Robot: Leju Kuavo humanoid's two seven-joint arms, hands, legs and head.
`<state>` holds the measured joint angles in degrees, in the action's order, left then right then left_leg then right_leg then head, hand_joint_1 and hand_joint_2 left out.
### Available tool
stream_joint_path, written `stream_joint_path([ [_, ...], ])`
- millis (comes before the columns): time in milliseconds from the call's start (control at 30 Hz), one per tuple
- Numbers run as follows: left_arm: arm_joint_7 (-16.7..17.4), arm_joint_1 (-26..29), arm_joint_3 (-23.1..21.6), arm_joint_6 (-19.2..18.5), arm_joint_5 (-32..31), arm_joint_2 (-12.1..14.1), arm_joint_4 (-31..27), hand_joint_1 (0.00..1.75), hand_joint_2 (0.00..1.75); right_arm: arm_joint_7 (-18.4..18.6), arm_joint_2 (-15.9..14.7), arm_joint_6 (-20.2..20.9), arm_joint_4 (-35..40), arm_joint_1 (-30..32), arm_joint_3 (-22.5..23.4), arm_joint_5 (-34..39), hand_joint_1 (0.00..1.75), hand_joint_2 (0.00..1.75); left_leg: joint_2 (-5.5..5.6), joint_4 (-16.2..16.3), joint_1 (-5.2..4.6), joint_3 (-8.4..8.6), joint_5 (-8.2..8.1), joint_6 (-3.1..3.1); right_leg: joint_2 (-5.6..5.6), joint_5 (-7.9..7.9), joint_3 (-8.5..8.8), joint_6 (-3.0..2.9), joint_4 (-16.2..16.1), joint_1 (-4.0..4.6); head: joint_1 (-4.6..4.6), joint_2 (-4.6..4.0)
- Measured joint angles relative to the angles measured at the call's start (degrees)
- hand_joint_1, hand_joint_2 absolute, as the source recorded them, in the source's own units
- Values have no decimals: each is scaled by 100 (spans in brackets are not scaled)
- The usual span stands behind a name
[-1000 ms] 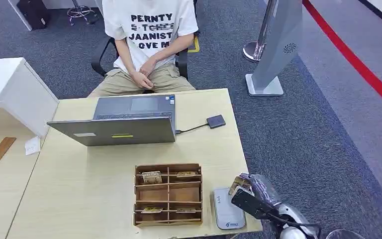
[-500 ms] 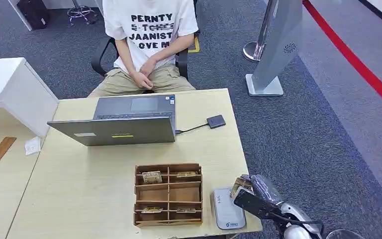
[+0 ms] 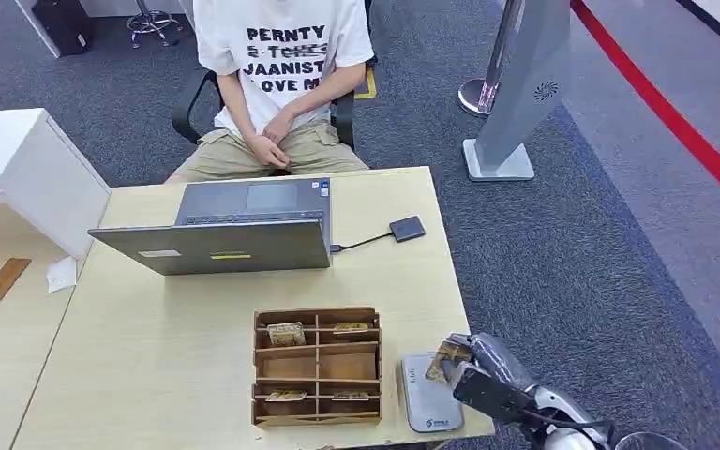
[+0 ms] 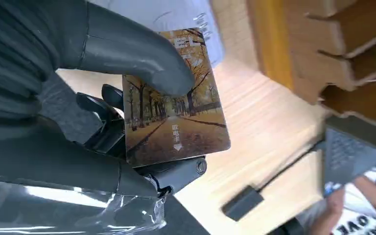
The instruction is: Pass the card to the sensor for recognition and then transmit it.
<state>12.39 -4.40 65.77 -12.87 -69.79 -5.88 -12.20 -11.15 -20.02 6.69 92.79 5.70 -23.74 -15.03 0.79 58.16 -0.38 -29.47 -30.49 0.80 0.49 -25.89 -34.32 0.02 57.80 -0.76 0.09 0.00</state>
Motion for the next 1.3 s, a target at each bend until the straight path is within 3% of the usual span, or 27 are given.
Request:
stream_joint_path([
  [233, -17, -2, 0, -17, -33, 4, 0, 0, 0, -35, -160, 251, 277, 74, -2, -11, 175, 175, -1, 0, 0, 0, 0, 0, 1, 0, 1, 0, 0, 0, 0, 0],
  [767, -17, -3, 0, -33, -70, 17, 0, 0, 0, 315, -186, 138, 17, -125, -476, -671, 175, 175, 0, 0, 0, -1, 0, 0, 0, 0, 1, 0, 0, -1, -2, 0],
  [1300, -13, -3, 0, -35, -94, 17, 0, 0, 0, 391, -175, 83, -227, -336, -791, -805, 175, 175, 0, 0, 0, 0, 0, 0, 0, 0, 1, 0, 0, 0, 0, 0],
])
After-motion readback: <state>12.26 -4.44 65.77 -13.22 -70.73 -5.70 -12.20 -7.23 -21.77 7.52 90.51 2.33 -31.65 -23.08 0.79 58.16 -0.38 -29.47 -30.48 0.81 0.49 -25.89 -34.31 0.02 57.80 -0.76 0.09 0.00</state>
